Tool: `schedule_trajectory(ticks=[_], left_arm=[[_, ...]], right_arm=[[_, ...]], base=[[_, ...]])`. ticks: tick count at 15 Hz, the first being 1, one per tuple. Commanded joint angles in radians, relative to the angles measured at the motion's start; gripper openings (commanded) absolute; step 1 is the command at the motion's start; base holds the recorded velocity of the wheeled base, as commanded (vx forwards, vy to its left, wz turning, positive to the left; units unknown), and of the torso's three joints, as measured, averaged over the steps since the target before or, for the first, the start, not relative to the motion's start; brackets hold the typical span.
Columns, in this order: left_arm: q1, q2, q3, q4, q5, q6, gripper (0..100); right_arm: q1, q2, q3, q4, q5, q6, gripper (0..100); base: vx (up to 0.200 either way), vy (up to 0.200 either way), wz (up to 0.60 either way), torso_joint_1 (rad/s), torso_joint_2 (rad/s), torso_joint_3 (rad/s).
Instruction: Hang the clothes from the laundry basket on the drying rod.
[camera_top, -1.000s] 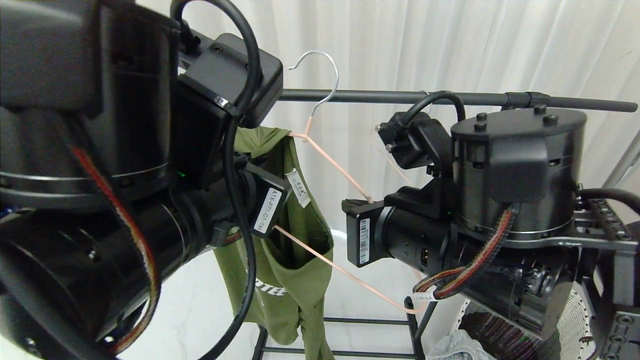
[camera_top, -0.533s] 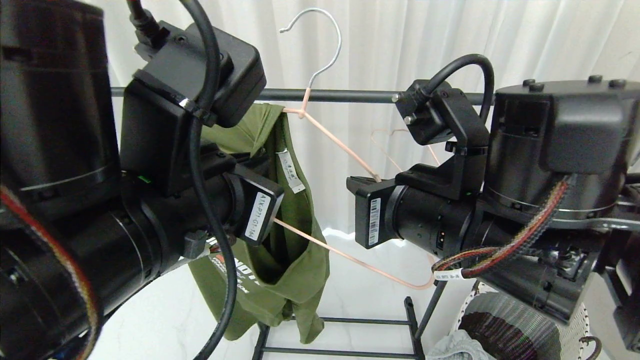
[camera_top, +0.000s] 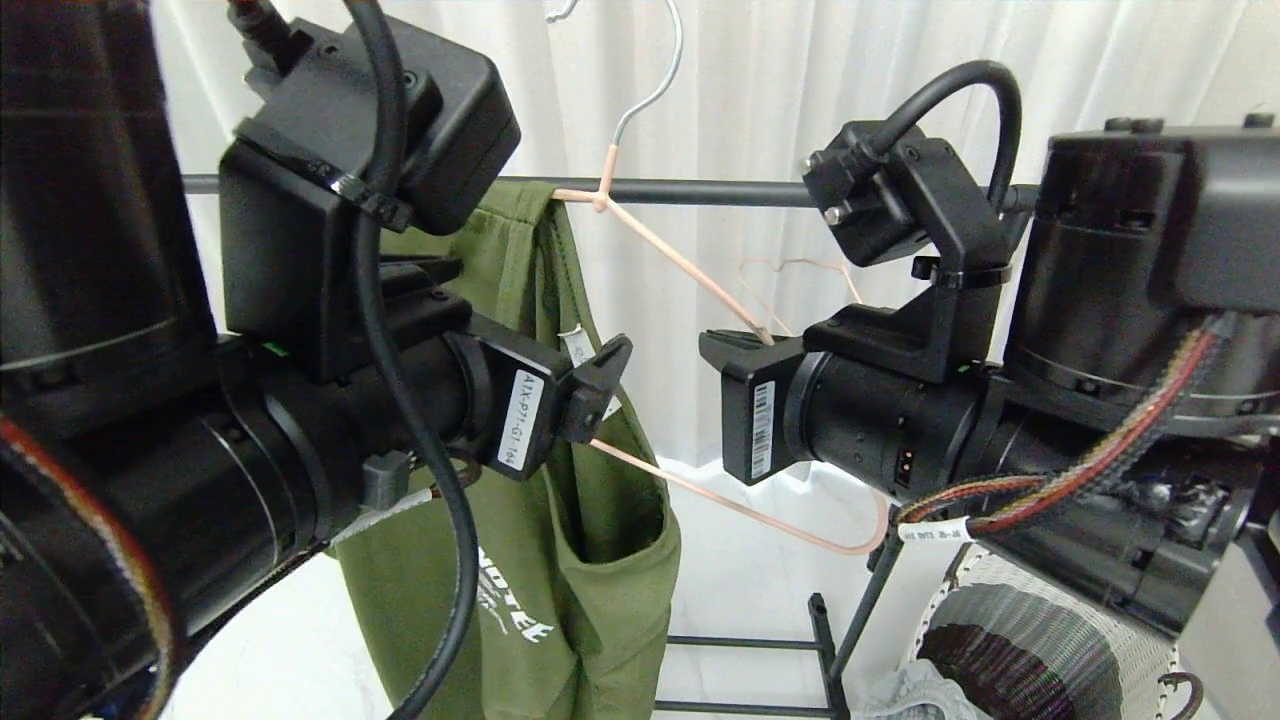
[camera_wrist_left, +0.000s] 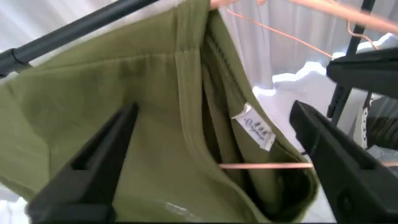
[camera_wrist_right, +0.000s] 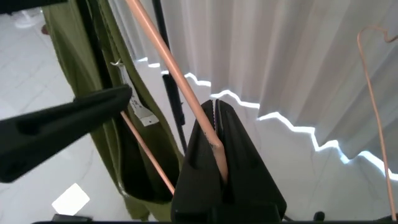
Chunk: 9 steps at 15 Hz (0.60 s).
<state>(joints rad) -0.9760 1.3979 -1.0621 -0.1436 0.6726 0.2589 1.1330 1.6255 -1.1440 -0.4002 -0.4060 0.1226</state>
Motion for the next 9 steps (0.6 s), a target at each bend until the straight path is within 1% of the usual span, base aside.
schedule_trajectory(ticks=[1, 3, 5, 7, 9], left_arm=[[-0.001, -0.022, 0.039, -0.034, 0.001, 0.005, 100], [-0.027, -0.082, 0.085, -0.040, -0.010, 0.006, 100], [-0.029, -0.143, 0.123, -0.040, -0.048, 0.020, 100], [-0.027, -0.204, 0.146, -0.040, -0.071, 0.063, 100], [-0.017, -0.292, 0.183, -0.040, -0.097, 0.164, 100]], right_arm=[[0.001, -0.004, 0.007, -0.034, -0.001, -0.015, 0], [-0.007, -0.004, 0.009, -0.046, -0.001, -0.021, 0], [-0.016, -0.006, 0.010, -0.046, -0.002, -0.024, 0], [-0.030, -0.023, 0.035, -0.046, -0.002, -0.046, 0], [-0.045, -0.088, 0.122, -0.046, 0.003, -0.096, 0]], base=[[0.000, 0.000, 0.00, 0.000, 0.00, 0.000], [0.000, 0.000, 0.00, 0.000, 0.00, 0.000], [0.000, 0.000, 0.00, 0.000, 0.00, 0.000], [0.000, 0.000, 0.00, 0.000, 0.00, 0.000], [0.000, 0.000, 0.00, 0.000, 0.00, 0.000]])
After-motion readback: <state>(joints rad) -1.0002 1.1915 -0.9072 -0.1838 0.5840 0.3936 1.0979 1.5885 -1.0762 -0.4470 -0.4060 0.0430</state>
